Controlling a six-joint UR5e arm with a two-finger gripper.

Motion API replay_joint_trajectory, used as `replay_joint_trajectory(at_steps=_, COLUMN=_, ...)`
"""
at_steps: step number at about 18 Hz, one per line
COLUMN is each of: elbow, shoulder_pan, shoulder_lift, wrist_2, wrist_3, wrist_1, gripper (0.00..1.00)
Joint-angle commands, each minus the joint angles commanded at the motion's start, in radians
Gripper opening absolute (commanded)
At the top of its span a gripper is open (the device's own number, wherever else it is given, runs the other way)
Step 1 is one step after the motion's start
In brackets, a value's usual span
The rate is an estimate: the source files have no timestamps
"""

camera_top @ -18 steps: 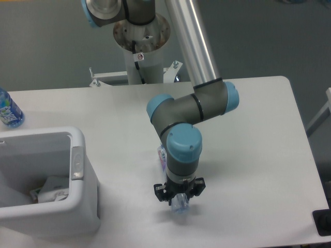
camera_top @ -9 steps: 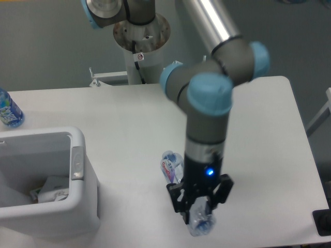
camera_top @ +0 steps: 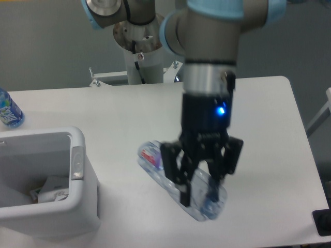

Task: Place the trash in the trash can
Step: 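Lift the bottle and carry it over the trash bin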

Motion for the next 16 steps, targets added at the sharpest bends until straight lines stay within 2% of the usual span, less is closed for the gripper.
replay_joint_trajectory(at_steps=9, elbow=-0.008, shoulder_pan=-0.192, shoulder_lift=-0.066, wrist_2=0.005, wrist_3=0.000, wrist_1=0.012, gripper=0.58)
replay_joint_trajectory(at_steps=10, elbow=-0.012, shoulder_pan=-0.210, shoulder_lift=-0.074, wrist_2=0.005, wrist_3=0.000, wrist_1=0.015, gripper=0.62)
replay_joint_trajectory(at_steps=13, elbow=-0.017, shoulder_pan=-0.238, shoulder_lift=-0.087, wrist_2=0.006, wrist_3=0.008, wrist_1=0.021, gripper=1.00)
replay_joint_trajectory(at_steps=16, elbow=-0.022, shoulder_pan=-0.246, shoulder_lift=-0.078, wrist_2=0.000, wrist_3=0.017, wrist_1=0.023, gripper=1.00)
